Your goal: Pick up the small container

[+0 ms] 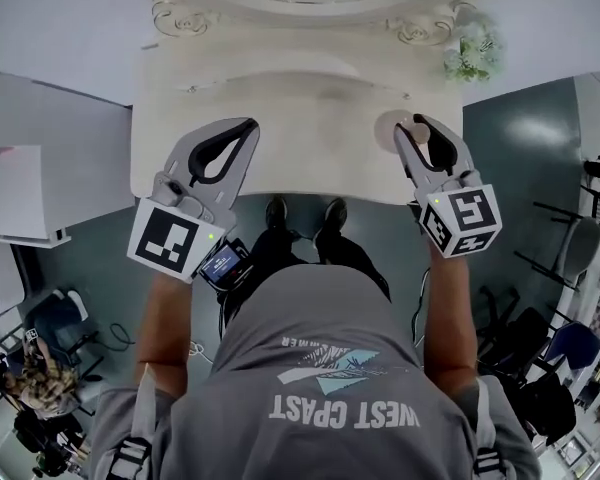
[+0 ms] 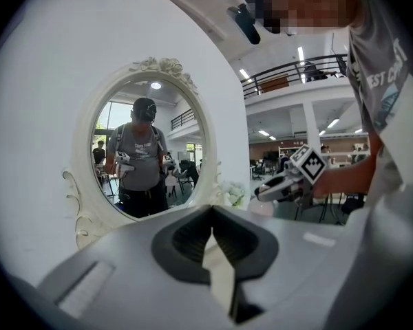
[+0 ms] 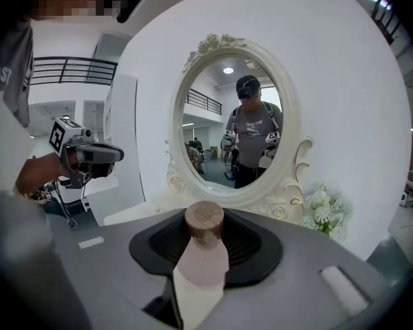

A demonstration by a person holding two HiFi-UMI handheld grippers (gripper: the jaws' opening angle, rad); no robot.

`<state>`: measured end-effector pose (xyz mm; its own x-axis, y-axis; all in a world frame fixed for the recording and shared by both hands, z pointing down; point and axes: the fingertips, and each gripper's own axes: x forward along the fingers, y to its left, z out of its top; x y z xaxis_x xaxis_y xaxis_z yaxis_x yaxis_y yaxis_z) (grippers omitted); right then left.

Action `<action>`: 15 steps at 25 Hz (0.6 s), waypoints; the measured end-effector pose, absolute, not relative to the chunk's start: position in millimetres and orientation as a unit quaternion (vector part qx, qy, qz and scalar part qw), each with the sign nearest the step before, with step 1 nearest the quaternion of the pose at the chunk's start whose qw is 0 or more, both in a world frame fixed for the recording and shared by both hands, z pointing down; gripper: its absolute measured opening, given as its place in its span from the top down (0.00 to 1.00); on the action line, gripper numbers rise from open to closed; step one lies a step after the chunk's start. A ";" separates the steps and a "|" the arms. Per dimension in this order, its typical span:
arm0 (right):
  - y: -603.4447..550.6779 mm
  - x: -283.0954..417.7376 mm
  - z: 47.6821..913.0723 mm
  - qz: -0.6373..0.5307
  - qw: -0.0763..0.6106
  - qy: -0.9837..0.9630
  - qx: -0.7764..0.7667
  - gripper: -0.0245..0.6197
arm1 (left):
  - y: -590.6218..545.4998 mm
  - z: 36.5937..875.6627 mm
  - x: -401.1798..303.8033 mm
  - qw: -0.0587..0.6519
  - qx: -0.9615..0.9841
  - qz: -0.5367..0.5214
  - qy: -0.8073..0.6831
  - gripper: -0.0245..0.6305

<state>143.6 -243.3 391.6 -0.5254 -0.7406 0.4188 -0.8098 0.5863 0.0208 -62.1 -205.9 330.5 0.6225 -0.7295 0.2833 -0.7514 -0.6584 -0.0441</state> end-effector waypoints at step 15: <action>-208.1 154.4 305.7 0.048 0.170 -0.868 0.464 0.75 | -196.3 286.1 -49.8 -0.014 0.913 0.116 -0.392 0.96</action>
<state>154.4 -208.1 305.7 -0.5120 -0.7892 0.3391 -0.8217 0.5650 0.0742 -49.8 -196.3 286.1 0.6663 -0.7179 0.2016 -0.7116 -0.6930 -0.1160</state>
